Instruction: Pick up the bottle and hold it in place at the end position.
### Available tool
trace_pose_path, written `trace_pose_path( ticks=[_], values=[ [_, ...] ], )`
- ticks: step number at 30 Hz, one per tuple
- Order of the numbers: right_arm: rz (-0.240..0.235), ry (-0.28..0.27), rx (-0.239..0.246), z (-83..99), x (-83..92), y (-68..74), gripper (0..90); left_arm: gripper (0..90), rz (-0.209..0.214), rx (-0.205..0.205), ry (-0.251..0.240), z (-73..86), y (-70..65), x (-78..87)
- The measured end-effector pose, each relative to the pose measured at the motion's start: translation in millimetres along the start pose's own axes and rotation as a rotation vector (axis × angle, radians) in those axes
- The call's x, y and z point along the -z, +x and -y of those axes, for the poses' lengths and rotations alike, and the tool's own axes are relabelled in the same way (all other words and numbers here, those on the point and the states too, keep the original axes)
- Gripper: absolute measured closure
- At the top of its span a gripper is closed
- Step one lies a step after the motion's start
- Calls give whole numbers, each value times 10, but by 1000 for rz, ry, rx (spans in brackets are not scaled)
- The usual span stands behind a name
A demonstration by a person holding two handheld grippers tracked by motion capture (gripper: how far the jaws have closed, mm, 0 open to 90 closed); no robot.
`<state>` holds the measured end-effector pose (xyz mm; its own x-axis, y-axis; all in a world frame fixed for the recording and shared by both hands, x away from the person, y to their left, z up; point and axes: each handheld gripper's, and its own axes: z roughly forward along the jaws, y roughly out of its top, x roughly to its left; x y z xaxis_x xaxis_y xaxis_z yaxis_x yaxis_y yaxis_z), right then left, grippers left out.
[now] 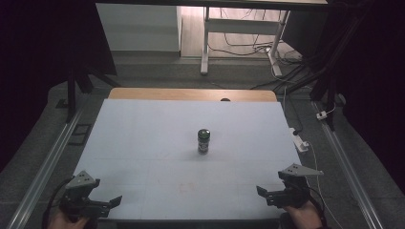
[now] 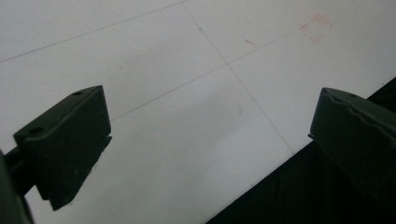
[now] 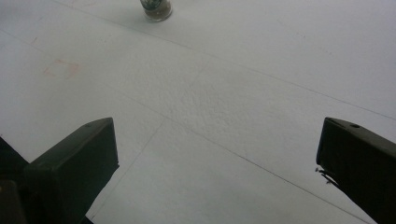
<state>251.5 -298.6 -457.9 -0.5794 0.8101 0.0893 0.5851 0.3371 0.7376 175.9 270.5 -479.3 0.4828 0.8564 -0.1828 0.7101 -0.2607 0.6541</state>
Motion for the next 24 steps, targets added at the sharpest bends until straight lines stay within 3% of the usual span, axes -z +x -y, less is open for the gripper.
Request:
trace_pose_path(
  ticks=[12,24],
  values=[
    [13,7,42,-16,-7,46,0,0,10,7,4,-3,9,-6],
    [-51,-24,58,-81,-25,93,0,0,14,2,7,-4,7,-9]
  ],
)
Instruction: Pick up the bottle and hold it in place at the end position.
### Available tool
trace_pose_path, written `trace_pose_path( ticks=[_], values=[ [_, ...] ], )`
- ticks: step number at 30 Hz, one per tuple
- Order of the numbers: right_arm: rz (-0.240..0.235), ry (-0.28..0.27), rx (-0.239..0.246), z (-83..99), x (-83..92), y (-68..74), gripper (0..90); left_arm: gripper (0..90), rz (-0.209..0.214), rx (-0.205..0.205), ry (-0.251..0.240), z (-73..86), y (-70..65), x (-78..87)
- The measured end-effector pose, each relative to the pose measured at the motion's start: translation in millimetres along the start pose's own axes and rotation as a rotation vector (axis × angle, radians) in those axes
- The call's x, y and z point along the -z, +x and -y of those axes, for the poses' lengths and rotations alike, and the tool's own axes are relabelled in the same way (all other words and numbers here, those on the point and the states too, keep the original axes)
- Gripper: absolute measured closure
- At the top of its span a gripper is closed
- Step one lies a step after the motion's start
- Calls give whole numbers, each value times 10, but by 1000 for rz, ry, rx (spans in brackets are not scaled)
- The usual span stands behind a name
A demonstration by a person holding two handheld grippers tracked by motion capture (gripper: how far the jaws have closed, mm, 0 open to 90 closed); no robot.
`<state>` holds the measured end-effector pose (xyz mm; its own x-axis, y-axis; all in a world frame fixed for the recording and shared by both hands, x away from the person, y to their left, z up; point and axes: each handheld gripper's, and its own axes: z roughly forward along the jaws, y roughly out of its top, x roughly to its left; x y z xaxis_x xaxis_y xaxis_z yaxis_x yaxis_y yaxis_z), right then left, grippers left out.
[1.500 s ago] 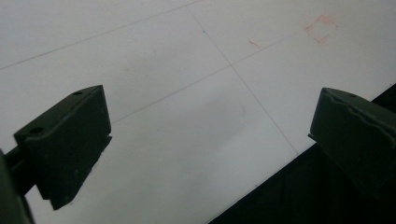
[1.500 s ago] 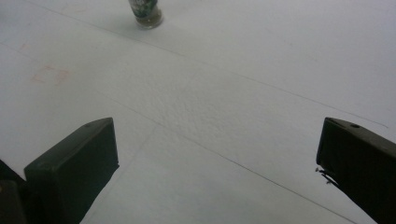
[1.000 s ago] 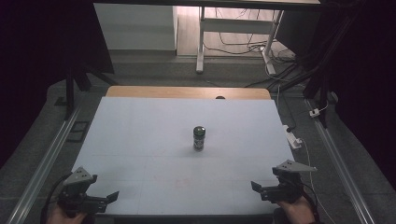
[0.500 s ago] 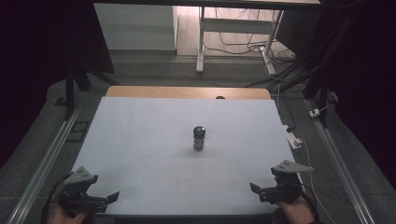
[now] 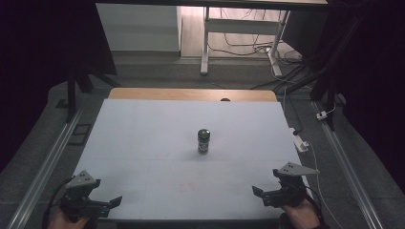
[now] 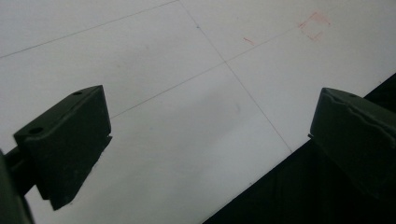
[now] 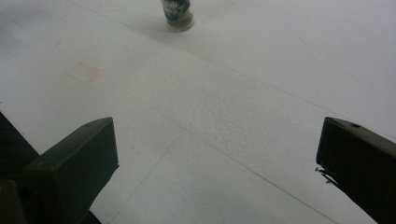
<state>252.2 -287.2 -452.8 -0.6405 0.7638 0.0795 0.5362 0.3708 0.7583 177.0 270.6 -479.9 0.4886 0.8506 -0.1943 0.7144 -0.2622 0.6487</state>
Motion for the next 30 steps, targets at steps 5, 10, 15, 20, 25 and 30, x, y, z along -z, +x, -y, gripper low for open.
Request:
trace_pose_path(
  ticks=[5,10,15,20,25,30],
  values=[
    [-27,-4,19,-31,-35,41,0,0,2,-3,2,-1,0,-1],
    [-58,-17,41,-64,-84,80,0,0,0,-6,2,-1,-5,-2],
    [-82,-34,51,-92,-138,105,0,0,-3,-9,-2,1,-12,1],
    [-108,-53,60,-121,-186,121,0,0,-3,-10,-2,1,-13,1],
    [-129,-70,58,-154,-243,135,0,0,-1,-10,-3,0,-11,2],
    [-140,-72,52,-188,-339,146,0,0,1,-14,-5,3,-12,6]
  ],
)
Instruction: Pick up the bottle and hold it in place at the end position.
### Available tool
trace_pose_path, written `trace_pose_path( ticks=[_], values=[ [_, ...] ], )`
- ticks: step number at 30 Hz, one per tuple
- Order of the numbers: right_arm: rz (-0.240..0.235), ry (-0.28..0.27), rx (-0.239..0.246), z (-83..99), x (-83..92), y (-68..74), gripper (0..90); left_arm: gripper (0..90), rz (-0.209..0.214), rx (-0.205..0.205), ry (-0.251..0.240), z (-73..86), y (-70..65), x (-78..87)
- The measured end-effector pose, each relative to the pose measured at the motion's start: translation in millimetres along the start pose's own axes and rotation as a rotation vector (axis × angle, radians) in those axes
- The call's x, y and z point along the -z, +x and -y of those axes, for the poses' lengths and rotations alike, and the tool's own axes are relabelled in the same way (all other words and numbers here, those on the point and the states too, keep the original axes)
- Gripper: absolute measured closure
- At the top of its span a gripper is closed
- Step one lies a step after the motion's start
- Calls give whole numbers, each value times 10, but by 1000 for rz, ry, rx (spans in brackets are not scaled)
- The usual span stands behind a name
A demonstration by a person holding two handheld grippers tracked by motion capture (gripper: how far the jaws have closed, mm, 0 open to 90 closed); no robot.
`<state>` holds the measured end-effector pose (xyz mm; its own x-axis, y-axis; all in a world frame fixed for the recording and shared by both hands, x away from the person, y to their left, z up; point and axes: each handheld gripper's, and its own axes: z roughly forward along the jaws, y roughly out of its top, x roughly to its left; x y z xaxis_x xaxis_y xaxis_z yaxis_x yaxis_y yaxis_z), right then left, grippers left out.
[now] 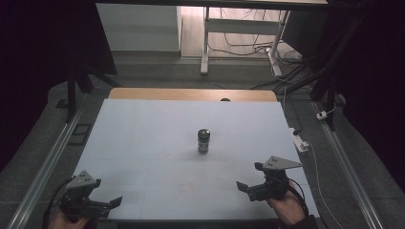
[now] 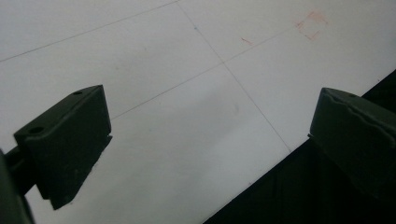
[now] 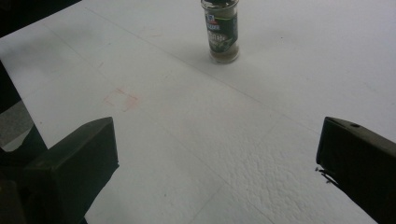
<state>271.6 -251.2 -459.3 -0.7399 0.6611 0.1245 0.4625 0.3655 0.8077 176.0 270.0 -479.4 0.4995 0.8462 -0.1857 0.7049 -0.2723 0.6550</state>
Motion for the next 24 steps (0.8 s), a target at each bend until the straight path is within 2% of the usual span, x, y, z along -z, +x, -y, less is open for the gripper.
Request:
trace_pose_path(
  ticks=[5,15,24],
  values=[
    [-30,21,-8,-35,-105,10,0,0,1,-4,-2,3,-2,2],
    [0,72,28,-83,-316,17,0,0,2,0,0,1,3,-2],
    [11,90,51,-138,-482,-21,0,0,4,1,1,5,16,-3]
  ],
)
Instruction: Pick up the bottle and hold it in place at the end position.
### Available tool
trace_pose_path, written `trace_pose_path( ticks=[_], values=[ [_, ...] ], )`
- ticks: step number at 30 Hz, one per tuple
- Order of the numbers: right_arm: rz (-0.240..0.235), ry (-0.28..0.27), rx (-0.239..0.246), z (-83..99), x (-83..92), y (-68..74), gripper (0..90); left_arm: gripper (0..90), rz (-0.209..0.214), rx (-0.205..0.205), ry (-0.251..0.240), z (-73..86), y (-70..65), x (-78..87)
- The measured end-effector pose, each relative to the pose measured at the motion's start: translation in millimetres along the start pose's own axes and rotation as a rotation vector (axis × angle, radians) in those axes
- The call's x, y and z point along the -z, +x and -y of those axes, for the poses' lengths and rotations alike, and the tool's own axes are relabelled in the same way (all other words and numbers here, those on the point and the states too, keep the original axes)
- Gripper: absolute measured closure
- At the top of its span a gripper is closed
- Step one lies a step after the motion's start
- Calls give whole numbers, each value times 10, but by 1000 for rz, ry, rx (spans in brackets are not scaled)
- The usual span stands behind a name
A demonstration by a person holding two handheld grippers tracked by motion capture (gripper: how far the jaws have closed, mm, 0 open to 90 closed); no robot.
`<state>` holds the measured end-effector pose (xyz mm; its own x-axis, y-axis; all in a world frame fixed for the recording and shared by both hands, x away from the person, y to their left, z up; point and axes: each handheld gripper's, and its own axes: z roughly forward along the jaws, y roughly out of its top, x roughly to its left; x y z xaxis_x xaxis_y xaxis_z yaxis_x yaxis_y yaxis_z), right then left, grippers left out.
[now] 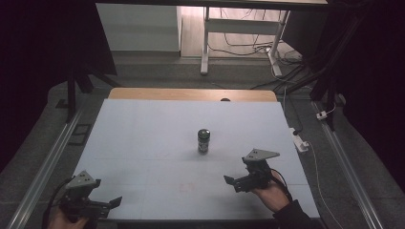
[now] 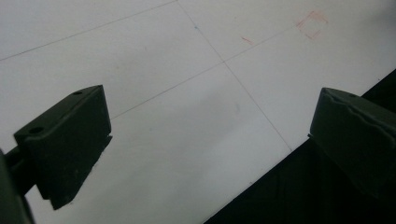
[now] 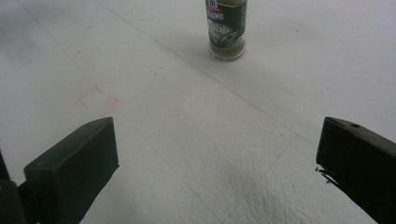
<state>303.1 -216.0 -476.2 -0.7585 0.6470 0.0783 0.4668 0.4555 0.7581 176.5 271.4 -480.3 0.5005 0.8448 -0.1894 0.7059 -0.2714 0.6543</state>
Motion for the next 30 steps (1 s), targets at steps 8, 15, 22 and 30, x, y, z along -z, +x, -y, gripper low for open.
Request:
trace_pose_path(
  ticks=[8,15,22,30],
  values=[
    [-36,-4,8,-20,-82,-67,0,0,-3,1,4,-6,-5,-5],
    [-53,-1,20,-64,-176,-109,0,0,-1,2,3,-4,-5,-2],
    [-59,37,16,-100,-296,-118,0,0,-1,4,5,-5,-4,-3],
    [-56,22,2,-172,-420,-149,0,0,-1,6,6,-5,-3,-4]
  ],
)
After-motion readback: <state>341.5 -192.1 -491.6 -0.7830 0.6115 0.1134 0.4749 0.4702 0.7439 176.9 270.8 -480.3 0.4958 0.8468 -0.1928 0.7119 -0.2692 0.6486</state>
